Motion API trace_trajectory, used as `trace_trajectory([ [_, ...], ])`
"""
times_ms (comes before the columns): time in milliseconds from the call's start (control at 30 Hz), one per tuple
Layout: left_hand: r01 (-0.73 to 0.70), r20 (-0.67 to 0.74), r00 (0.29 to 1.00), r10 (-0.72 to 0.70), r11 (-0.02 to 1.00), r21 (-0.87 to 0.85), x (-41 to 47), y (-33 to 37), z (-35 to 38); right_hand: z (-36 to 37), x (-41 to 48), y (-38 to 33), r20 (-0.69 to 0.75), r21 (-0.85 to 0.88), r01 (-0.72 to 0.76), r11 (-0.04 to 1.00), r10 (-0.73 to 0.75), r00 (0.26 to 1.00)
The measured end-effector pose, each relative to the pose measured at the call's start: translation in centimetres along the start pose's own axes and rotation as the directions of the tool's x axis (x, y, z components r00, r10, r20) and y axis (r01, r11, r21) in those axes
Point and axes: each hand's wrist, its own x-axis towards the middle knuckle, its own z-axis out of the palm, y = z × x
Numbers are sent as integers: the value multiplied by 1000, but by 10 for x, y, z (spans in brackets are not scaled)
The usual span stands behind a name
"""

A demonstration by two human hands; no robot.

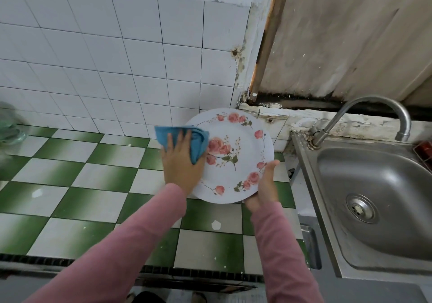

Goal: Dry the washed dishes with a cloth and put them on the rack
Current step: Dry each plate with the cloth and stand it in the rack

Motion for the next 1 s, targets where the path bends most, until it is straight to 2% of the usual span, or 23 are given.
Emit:
trace_trajectory([
  [33, -75, 102, 993, 64, 991, 113, -2, 1, 4, 1, -1, -2, 24, -26, 14, 1000, -14, 1000],
  [100, -108, 270, 960, 70, 986, 130, -11, 8, 14, 4, -2, -4, 92, -53, 47, 998, -42, 995],
  [200, -80, 371, 919, 132, 985, -151, -25, 24, 29, 11, -7, -2, 127, -116, 79, 990, -64, 990],
  [267, -127, 358, 910, 207, 964, -235, -26, 33, 33, 14, -9, 0, 147, -149, 91, 985, -69, 987],
  [367, -213, 244, 939, 241, 968, -136, -8, 38, 32, 12, -10, 3, 173, -144, 89, 986, -64, 983],
  [433, -118, 186, 973, 135, 988, -103, 9, 43, 27, 13, -10, 3, 190, -125, 91, 988, -66, 980],
  [500, 12, 244, 970, 19, 992, -125, 25, 48, 23, 16, -12, 2, 192, -119, 101, 988, -77, 978],
  [533, 22, 278, 961, 16, 991, -133, 27, 50, 22, 19, -13, 0, 176, -129, 103, 986, -79, 981],
  [600, -97, 303, 944, 133, 987, -130, 19, 54, 22, 22, -11, -2, 154, -163, 108, 981, -83, 985],
  [700, -370, 319, 862, 395, 919, -136, -15, 53, 27, 25, -10, -3, 100, -141, 113, 984, -99, 990],
  [767, -447, 357, 812, 461, 885, -126, -28, 43, 29, 25, -10, 1, 64, -88, 104, 991, -98, 993],
  [833, -474, 395, 791, 468, 876, -90, -23, 28, 28, 24, -12, 4, 71, -72, 80, 994, -75, 995],
  [900, -424, 391, 823, 412, 904, -61, -15, 14, 22, 21, -12, 1, 77, -63, 88, 994, -83, 994],
  [1000, -249, 364, 896, 253, 967, -59, -4, -4, 11, 21, -15, -9, 81, -52, 123, 991, -119, 990],
])
